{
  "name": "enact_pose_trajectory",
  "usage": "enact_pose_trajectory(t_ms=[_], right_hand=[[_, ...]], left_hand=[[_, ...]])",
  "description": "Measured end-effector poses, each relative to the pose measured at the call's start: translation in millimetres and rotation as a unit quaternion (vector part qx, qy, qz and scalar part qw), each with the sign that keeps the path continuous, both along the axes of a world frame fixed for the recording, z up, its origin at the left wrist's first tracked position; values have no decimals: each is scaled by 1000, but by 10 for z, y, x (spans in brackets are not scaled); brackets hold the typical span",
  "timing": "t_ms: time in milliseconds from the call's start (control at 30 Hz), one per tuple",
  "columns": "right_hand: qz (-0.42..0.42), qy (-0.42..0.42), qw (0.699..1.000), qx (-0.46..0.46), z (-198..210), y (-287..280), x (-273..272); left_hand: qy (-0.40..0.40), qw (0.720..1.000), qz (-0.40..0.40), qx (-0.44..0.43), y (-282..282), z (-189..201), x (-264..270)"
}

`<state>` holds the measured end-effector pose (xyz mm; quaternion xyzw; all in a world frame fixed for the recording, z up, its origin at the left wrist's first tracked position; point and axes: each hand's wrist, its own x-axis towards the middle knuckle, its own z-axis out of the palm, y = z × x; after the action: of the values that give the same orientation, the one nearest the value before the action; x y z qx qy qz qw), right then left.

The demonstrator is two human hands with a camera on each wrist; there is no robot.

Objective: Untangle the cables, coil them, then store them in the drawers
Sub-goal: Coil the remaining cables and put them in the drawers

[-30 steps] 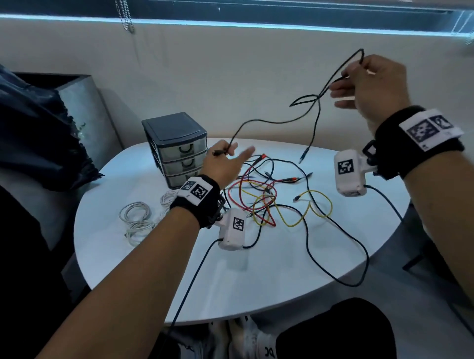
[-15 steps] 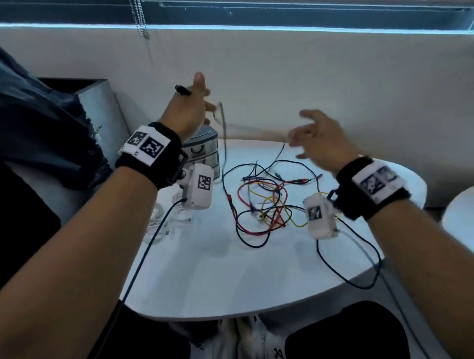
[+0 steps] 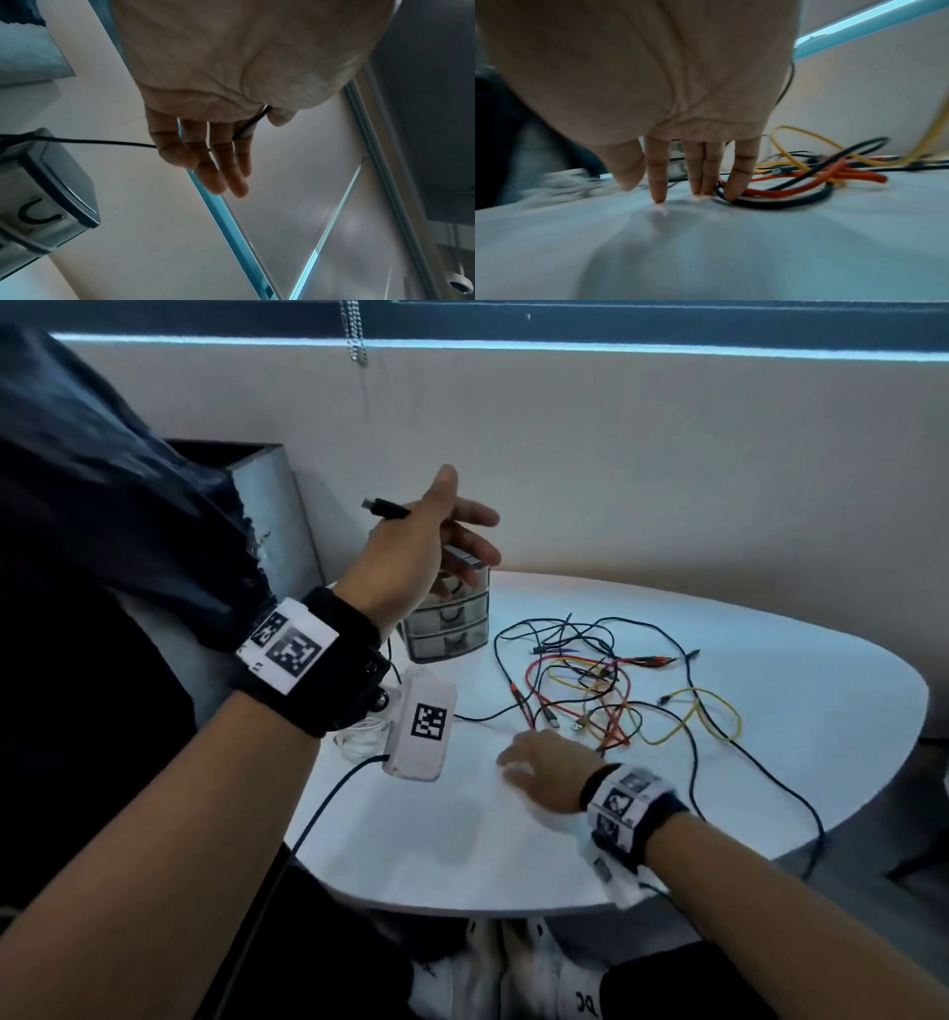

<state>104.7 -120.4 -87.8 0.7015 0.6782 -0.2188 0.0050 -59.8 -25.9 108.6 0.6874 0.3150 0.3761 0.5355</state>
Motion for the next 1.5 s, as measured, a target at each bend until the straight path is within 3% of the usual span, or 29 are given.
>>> enact_pose_trajectory(t_ms=[133,200,300,400,500,600,667,767,900,967,1033,1200,1267,1300,1333,1400,1500], right_hand=[[-136,-69,988,-22,135,279,774],[-182,-64,981,5,260,325,970],[-212,95,963,139,496,257,830],[-185,289,905,253,690,22,405],[-74,441,851,275,899,-168,16],[-54,523,800,289,1159,-172,-41],[-46,515,802,300,1367,-144,-7],[17,465,831,305,1611,-80,13],[50,357,859,363,1912,-33,5],[27,296,848,440,2075,-23,-9],[-10,270,814,513,2232,-10,-20],[-23,137,787,602,2401,4,-28],[-34,71,771,632,2309,40,58],[-52,48,778,624,2218,69,124],[-70,47,796,599,2106,90,186],[-84,138,847,507,1845,100,247],[-87,321,885,326,1468,-84,108]], left_hand=[[6,999,-38,-3,-52,-35,-106],[6,998,-53,-27,-81,-146,-86],[-8,995,-71,-67,-146,-342,-9],[-16,994,-88,-56,-291,-468,86],[-22,994,-104,-28,-488,-475,196],[-52,993,-103,-7,-553,-372,248],[-74,990,-116,-10,-521,-264,218],[-90,983,-158,5,-532,-95,152],[-125,979,-162,-10,-615,85,70],[-140,979,-146,-21,-633,149,-21],[-153,980,-126,-17,-657,195,-119],[-178,980,-73,54,-692,168,-240],[-149,986,-73,22,-717,65,-265],[-117,990,-83,2,-768,-12,-280],[-88,991,-100,-14,-846,-92,-294],[-87,987,-126,-39,-1028,-208,-316],[-193,974,-84,-87,-1081,-234,-343]])
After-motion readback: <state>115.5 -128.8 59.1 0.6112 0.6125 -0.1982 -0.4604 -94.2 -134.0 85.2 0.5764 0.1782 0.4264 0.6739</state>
